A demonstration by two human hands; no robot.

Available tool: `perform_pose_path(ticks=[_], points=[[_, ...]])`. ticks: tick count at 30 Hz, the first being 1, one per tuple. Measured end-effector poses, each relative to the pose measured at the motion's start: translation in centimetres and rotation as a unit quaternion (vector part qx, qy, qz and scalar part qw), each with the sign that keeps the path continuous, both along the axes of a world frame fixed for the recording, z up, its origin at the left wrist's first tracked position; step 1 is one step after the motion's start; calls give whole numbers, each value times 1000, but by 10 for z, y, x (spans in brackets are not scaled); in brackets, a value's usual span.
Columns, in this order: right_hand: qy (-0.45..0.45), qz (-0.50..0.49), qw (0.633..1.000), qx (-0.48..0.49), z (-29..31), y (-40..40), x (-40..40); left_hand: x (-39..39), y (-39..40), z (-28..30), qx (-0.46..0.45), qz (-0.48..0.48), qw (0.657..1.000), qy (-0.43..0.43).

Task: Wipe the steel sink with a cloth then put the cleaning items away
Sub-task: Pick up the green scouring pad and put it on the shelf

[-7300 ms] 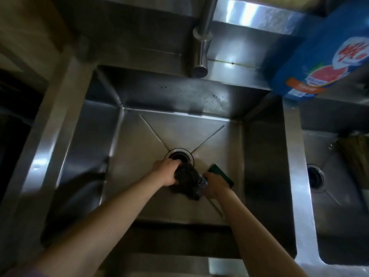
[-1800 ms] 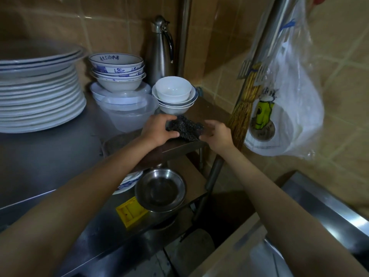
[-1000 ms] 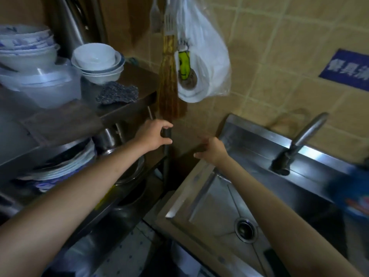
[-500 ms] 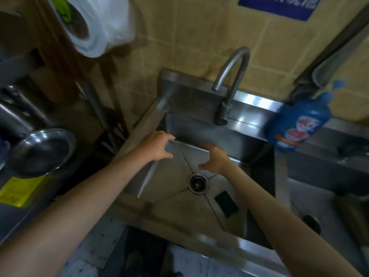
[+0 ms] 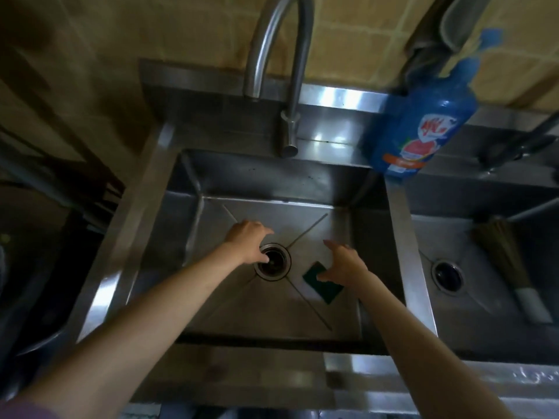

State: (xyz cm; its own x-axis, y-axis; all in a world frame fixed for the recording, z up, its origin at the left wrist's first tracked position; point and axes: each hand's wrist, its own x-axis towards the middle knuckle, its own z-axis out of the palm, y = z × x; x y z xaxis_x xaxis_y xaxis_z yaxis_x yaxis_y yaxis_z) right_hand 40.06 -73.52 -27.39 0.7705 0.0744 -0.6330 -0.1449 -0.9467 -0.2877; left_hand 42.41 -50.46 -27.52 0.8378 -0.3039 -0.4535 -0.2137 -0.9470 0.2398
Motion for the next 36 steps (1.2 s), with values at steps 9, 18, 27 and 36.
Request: perform_pose_path(ticks=[9,18,27,36], points=[[114,-29,992,-35,-70,-33,8,20,-51,-74,-2,-87,995,41],[131,-25,989,-60,-124,-50,1,28,-94,-137,-18,-122,992,39],[124,4,985,-119,-159,-52,-4,32,-121,-180,19,-193,980,39],[94,18,988,-120,-165,-48,-7,23,-121,-197,-48,-169,984,-28]])
